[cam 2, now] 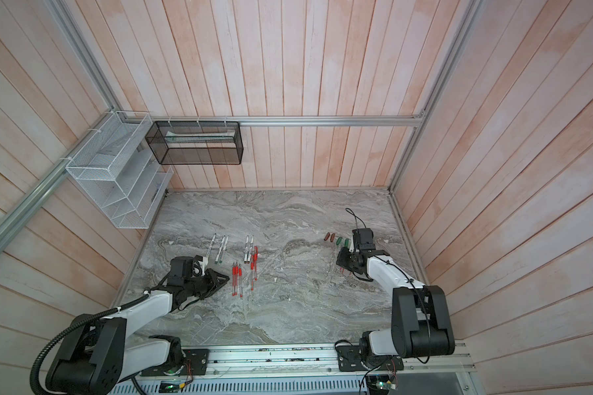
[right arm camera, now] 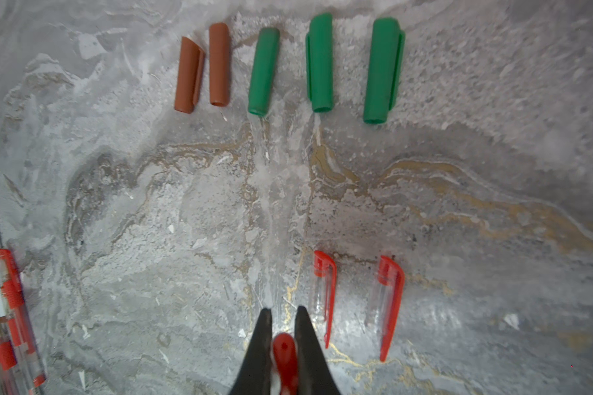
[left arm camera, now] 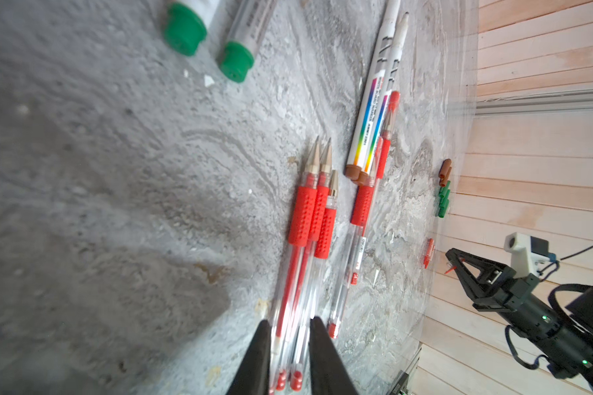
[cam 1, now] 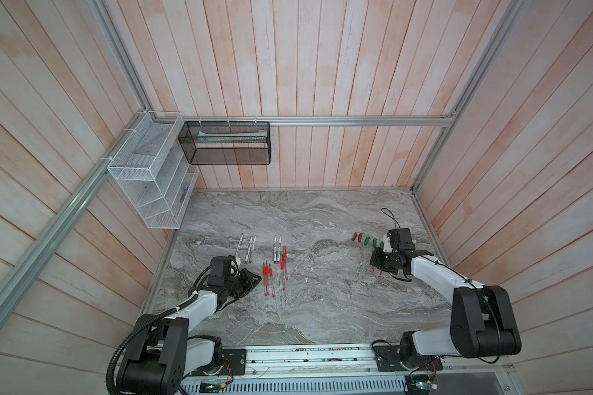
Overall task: Remove pen caps from pens
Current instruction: Place the pen at the center of the table, then place the pen cap to the middle-right of the table.
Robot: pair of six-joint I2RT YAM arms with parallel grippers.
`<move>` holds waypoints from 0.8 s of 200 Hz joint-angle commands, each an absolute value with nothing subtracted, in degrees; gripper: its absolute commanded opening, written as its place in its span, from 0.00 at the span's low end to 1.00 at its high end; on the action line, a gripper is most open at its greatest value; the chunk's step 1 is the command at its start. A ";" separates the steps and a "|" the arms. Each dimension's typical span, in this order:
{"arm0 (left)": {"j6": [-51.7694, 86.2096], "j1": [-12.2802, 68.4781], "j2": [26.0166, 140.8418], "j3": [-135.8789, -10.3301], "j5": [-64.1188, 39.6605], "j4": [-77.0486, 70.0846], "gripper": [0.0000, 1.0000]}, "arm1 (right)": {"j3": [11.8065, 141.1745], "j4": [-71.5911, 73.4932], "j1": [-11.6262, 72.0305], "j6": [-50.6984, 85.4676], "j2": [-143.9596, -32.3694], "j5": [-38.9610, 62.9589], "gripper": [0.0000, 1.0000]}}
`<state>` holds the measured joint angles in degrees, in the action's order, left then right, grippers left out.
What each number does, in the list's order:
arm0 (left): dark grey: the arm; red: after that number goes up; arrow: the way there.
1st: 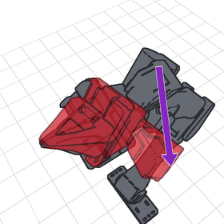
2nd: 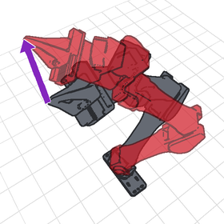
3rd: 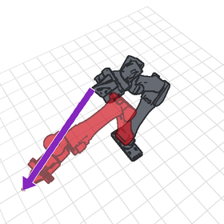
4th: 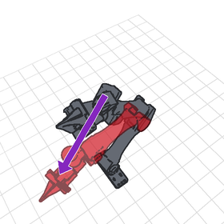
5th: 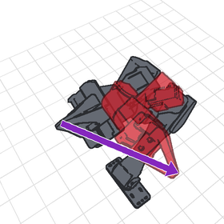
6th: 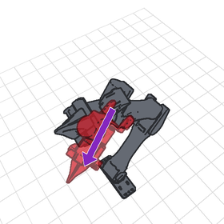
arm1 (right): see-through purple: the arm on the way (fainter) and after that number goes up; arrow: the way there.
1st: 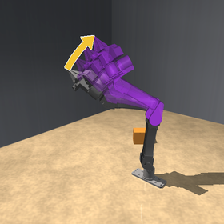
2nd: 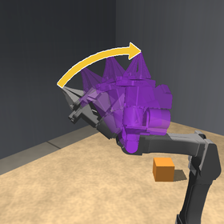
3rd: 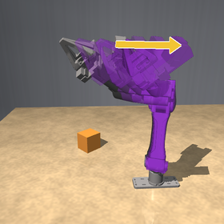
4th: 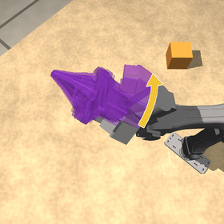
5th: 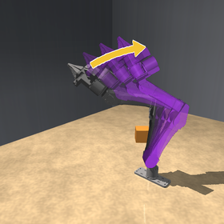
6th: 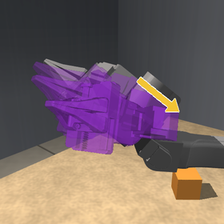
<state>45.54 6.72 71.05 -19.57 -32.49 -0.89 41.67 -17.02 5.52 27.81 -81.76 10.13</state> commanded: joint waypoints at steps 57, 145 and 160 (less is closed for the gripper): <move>44.51 5.90 66.85 -19.03 -31.20 -1.67 0.33 | 45.67 -17.06 5.20 26.29 -87.28 9.33 0.00; 38.17 -1.52 53.12 -19.93 -30.34 -5.06 0.74 | 49.95 -20.35 9.08 25.29 -91.67 4.77 0.10; 34.21 -1.85 52.35 -21.89 -29.86 -4.94 0.77 | 50.55 -21.56 9.50 25.12 -92.36 3.78 0.12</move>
<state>40.99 -1.15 53.93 -19.57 -31.20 -3.03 48.71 -18.09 8.49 26.33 -91.02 6.83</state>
